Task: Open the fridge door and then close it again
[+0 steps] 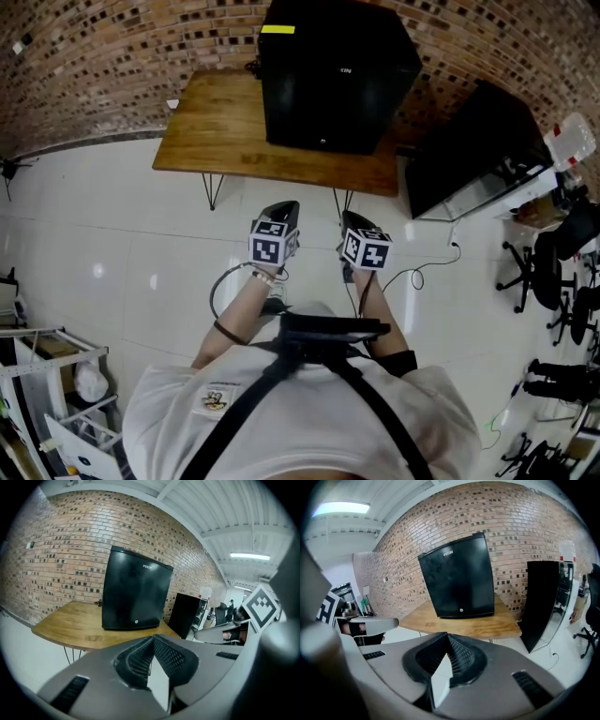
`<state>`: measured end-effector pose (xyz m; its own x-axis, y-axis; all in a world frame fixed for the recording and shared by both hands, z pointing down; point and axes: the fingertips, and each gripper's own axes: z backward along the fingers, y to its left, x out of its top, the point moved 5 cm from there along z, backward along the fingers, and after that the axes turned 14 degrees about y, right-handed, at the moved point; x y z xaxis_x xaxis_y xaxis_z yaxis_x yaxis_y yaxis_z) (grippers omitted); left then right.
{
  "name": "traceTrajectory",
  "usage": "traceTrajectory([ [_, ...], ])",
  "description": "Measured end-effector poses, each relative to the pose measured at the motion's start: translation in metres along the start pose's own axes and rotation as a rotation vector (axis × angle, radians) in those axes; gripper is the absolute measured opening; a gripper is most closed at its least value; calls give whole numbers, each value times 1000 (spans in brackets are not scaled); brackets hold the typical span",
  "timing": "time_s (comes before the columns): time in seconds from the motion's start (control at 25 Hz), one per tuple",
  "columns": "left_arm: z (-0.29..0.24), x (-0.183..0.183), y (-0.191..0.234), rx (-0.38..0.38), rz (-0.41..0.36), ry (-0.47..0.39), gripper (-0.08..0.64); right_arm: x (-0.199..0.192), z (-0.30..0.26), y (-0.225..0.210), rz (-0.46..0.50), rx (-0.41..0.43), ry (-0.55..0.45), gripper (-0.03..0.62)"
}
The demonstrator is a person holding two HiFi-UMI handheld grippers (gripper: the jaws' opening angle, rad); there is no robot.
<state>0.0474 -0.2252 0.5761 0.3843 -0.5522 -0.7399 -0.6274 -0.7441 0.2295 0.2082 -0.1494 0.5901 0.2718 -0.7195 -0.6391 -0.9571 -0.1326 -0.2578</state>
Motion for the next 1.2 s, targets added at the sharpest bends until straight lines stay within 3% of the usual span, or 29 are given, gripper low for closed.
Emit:
traceTrajectory([
  [0.48, 43, -50, -33, 47, 13, 3, 0, -54, 48, 14, -9, 38, -31, 20],
  [1.2, 51, -46, -28, 41, 11, -26, 0, -41, 53, 22, 18, 36, -63, 20],
])
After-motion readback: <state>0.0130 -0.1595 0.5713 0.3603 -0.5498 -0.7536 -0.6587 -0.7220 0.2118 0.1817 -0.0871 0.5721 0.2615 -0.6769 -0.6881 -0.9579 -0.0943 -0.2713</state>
